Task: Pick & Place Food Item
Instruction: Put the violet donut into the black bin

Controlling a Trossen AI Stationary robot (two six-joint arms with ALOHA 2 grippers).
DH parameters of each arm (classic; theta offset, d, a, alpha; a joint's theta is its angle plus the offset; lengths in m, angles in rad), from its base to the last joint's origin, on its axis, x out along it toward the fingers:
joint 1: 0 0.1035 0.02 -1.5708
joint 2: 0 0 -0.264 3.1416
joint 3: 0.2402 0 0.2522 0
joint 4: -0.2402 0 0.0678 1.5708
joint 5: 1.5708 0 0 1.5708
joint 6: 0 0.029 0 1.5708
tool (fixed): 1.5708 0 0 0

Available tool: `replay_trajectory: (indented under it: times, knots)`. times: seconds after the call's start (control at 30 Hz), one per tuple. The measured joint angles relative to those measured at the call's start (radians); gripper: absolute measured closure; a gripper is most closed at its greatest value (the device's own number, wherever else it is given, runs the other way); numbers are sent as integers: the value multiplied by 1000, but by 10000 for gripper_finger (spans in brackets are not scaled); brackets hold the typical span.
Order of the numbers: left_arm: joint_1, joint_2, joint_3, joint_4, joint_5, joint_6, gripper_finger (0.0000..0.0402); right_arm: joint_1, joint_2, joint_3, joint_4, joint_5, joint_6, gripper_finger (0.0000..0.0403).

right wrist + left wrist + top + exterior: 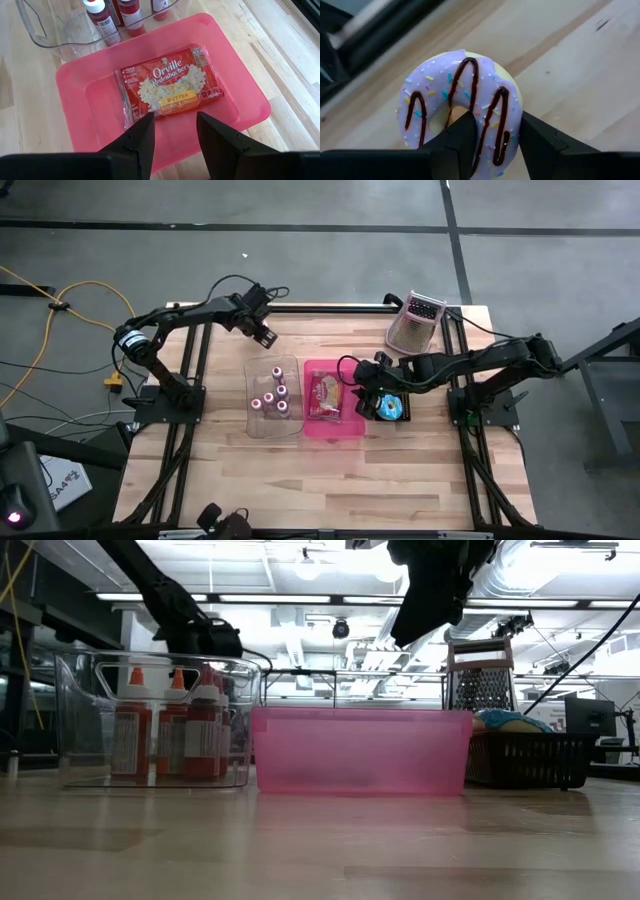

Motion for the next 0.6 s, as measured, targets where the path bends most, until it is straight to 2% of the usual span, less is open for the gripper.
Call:
replay_trajectory:
  times: [0.27, 0.6]
  knots:
    - [0, -106, 37, -30, 21, 2, 273, 0, 0, 0, -2, 0, 0, 269]
    - [-20, -331, 38, -27, 338, -9, 273, 0, 0, 0, -2, 1, 0, 270]
